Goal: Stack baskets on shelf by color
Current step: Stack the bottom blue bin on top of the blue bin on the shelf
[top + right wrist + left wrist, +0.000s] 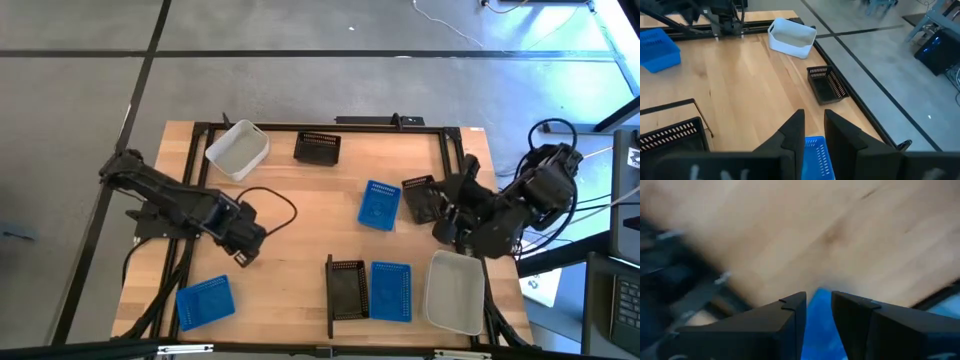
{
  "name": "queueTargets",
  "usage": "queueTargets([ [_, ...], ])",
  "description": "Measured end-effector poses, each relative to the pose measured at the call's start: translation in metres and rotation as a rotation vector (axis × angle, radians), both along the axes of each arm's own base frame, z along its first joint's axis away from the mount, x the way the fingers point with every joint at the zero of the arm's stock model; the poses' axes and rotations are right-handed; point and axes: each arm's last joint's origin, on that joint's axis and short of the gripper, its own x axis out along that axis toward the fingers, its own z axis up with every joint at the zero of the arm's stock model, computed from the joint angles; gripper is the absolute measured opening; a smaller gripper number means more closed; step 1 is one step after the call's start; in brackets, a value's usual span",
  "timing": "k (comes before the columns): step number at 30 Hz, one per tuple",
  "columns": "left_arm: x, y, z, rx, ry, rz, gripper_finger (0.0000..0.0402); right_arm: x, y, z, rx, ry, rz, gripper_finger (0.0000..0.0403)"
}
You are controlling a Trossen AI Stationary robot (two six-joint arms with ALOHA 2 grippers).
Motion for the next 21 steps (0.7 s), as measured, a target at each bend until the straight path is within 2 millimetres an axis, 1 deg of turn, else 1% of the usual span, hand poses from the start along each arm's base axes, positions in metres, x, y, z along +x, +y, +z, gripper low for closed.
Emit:
queueTargets([
  [2,-0.002,-0.003,-0.005,-0.035,-0.002,-0.029,0.0082,-0.003,-0.003,0.002,0.008,-0.009,0.000,0.0071],
  [6,-0.006,-0.016,-0.026,-0.099,0.051,-0.120,0.0082,-0.006,-0.005,0.003,0.015,-0.017,0.000,0.0071],
  [10,-0.011,-0.025,-0.045,-0.137,0.084,-0.157,0.0082,-0.006,-0.005,0.003,0.019,-0.017,-0.001,0.0071],
  [15,-0.010,-0.038,-0.069,-0.197,0.033,-0.192,0.0082,-0.006,-0.004,0.002,0.054,0.023,0.031,0.0071],
  [21,-0.018,-0.049,-0.091,-0.203,0.007,-0.231,0.0082,-0.006,-0.001,0.000,0.108,0.112,0.113,0.0071],
])
